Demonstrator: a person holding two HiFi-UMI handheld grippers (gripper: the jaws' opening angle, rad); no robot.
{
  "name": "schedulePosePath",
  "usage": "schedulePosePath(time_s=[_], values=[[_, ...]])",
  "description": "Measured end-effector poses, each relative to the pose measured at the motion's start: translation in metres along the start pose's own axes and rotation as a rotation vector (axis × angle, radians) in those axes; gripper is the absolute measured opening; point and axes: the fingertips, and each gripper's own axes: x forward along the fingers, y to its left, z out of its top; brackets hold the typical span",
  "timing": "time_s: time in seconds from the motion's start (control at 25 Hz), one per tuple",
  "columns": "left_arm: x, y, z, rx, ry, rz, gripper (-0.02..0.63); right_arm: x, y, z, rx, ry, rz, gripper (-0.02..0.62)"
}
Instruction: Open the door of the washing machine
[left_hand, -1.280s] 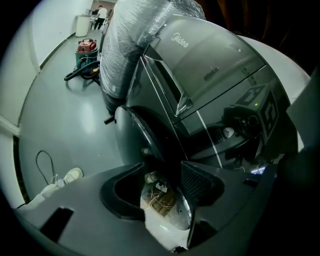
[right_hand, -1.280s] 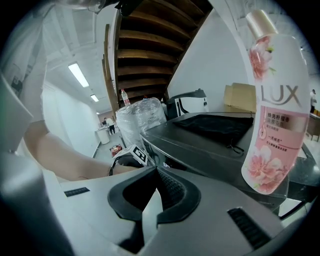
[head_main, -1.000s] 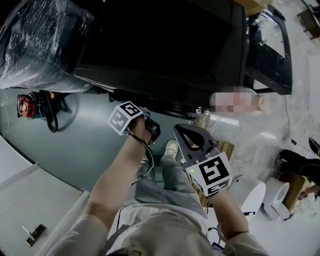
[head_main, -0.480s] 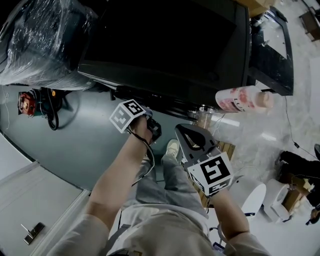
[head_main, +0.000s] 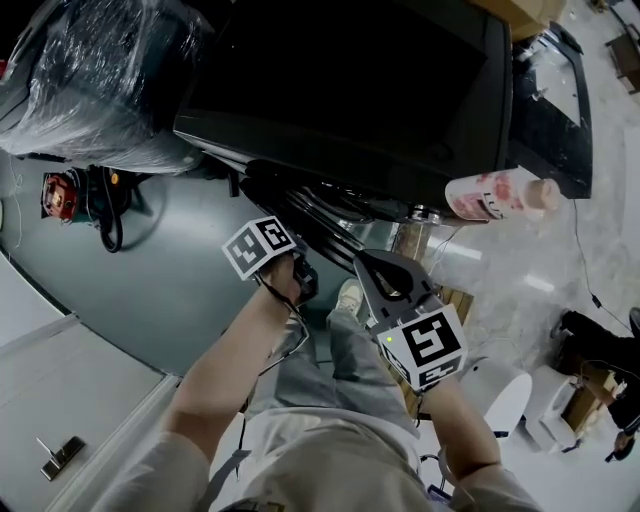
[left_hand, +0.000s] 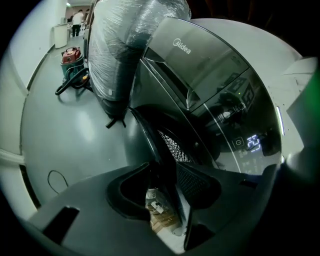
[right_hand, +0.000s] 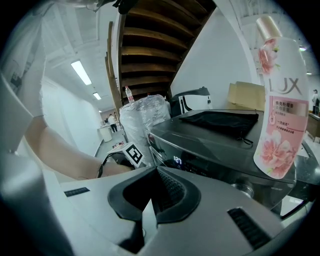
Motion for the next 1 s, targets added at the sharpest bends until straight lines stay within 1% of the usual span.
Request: schedulePosePath(time_s=[0.2,0.4,0.48,0.76,1.0], values=[[-0.014,0.022,-0.006,0.043,0.023,-0.002,0.165,0.006,0.012,-0.003,-0.011,0.012,0.016,0.028],[-0.030,0.050,-0.010,0.076,0.018,0.008,0.153,0.016,0.036,-0.005,-0.036,0.023,0.055,0.028],[-0.036,0.061,-0.009,0.103,0.021,0.015,0.150,0.020,0.046,-0.005,-0.045,0.029,0.071,0.028],[-0.055,0.100,-0.001,0.242,0.061,0.004,0.149,0.038,0.081,-0.002,-0.066,0.038,0.124,0.028],[-0.067,0.130,0.012,0.415,0.088,0.000,0.149,0.057,0.110,-0.001,-0.087,0.053,0.168,0.028]])
